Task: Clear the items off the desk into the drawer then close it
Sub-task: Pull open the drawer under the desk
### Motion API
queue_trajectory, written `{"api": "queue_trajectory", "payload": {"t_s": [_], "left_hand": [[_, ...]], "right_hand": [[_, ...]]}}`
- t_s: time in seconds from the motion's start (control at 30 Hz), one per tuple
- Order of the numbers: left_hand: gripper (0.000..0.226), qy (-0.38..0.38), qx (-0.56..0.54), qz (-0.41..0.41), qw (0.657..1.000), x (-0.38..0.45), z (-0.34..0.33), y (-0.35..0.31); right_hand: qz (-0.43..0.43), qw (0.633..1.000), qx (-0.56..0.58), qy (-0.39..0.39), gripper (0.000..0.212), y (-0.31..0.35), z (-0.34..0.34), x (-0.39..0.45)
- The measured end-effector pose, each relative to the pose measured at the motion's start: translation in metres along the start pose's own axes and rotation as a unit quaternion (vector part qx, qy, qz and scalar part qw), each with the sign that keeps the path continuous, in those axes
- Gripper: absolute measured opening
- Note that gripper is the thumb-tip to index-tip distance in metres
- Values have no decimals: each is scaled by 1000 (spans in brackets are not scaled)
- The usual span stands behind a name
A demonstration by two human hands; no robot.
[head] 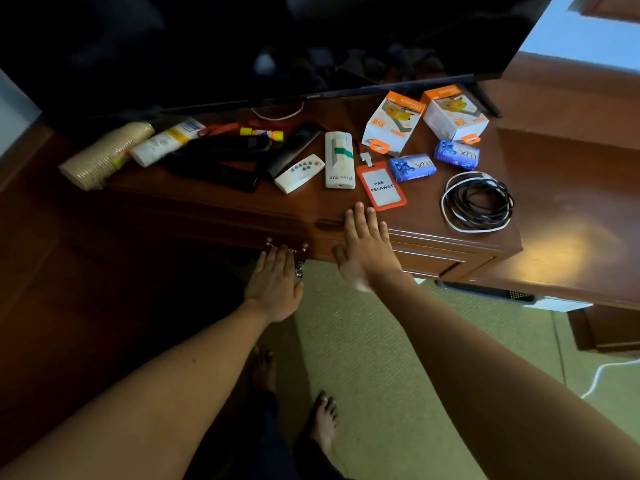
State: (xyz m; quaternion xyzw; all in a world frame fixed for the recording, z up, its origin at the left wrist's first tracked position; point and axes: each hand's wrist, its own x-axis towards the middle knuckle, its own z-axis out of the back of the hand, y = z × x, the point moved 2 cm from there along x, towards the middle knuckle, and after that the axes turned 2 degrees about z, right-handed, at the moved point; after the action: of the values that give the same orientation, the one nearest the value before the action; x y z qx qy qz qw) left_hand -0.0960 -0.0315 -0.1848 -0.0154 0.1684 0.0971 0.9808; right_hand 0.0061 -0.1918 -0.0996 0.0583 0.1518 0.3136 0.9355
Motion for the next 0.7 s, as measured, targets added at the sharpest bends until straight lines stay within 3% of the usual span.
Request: {"api": "queue_trajectory", "payload": {"t_s": [0.33,0.53,0.7], "left_hand": [[89,-32,41,-22,998,16,2,-4],[77,-50,-35,-48,997,25,4,1],[96,-32,-48,-41,998,16,1,-3]], "right_hand": [[1,1000,-1,-17,76,1,-3,-1],[1,1000,-5,-11,77,1,-3,0],[-4,1000,-4,2,77,2,0,0]]}}
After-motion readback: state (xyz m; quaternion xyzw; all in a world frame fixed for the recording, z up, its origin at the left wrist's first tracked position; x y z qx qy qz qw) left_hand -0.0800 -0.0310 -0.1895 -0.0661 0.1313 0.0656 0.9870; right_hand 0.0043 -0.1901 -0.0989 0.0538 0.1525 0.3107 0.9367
